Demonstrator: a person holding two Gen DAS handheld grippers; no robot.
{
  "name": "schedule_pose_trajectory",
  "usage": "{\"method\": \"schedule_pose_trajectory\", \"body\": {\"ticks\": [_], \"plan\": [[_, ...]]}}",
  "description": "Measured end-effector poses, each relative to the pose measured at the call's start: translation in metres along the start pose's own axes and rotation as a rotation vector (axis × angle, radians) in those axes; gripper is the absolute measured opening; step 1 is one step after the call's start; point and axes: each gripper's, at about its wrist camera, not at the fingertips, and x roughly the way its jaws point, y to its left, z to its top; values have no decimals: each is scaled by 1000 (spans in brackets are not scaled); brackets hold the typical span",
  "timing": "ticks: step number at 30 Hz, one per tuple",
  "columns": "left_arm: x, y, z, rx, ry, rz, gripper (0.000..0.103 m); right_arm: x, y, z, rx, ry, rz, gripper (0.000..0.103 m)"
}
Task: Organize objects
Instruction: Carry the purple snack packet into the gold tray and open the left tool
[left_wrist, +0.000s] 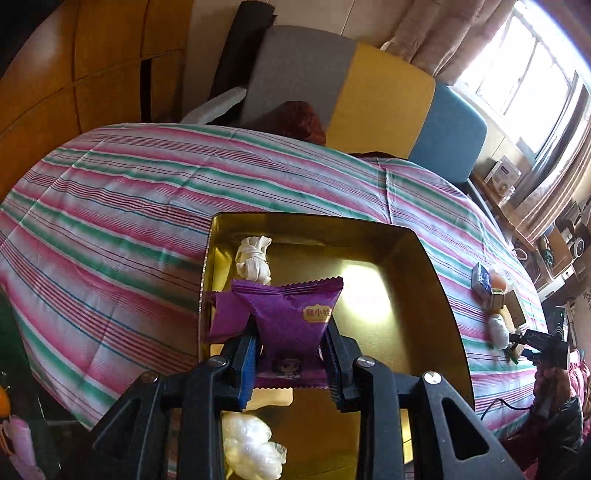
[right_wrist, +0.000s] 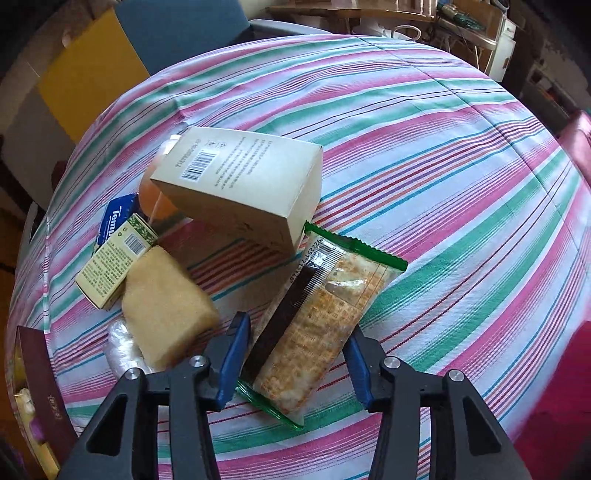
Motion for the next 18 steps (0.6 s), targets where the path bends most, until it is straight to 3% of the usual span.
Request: {"method": "schedule_pose_trajectory", "body": {"ticks": [7,18], "plan": [[61,-30,20,73,71,13,30,-3,0,-3,-4,1,5,50],[133,-22,48,51,154,92,31,-3,4,-2,-37,0,-16,51]]}}
